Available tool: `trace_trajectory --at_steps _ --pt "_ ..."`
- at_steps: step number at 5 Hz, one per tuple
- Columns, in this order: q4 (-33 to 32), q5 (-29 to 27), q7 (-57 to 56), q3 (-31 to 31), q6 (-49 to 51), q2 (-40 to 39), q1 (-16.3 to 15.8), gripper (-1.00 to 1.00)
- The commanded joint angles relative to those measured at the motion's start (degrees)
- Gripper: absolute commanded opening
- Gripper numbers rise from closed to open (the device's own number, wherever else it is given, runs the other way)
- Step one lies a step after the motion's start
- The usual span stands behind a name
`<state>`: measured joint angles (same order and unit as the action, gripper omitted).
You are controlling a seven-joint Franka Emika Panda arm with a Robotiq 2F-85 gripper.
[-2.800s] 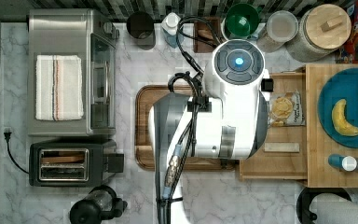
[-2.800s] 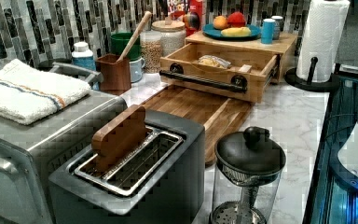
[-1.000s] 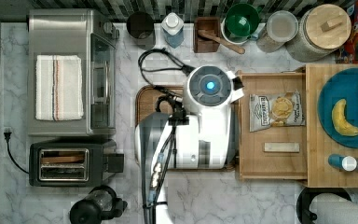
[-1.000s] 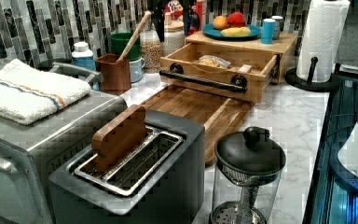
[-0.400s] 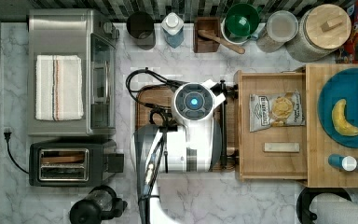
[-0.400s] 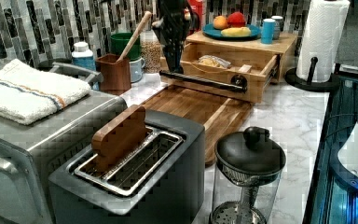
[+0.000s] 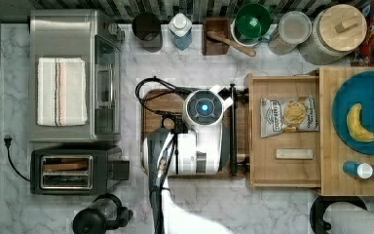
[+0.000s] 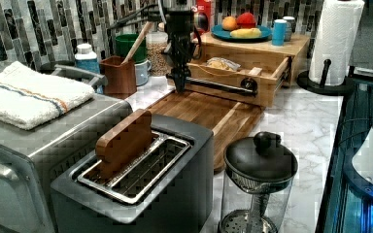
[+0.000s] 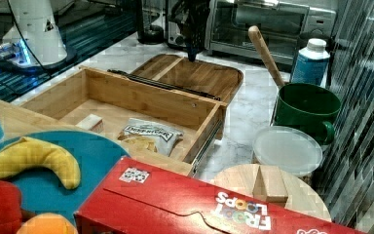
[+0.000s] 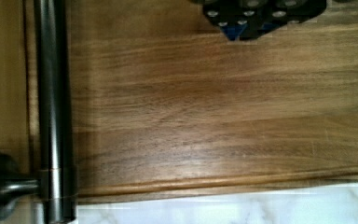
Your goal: Close the drawer.
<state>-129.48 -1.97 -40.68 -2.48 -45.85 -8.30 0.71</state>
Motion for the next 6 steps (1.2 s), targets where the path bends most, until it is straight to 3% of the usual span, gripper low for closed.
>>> trace_trajectory --at_steps 1,3,4,6 --pt "-0.4 3.2 -10.2 3.4 -0.1 -0.6 3.5 -1.00" --pt "1.5 5.8 -17.6 6.8 -0.5 -1.0 5.9 -1.00" --pt "-0.1 7.3 -19.3 7.9 -5.8 -0.6 7.5 -1.00" --pt "-0.5 6.5 -27.0 9.3 -12.8 -1.9 12.8 -1.00"
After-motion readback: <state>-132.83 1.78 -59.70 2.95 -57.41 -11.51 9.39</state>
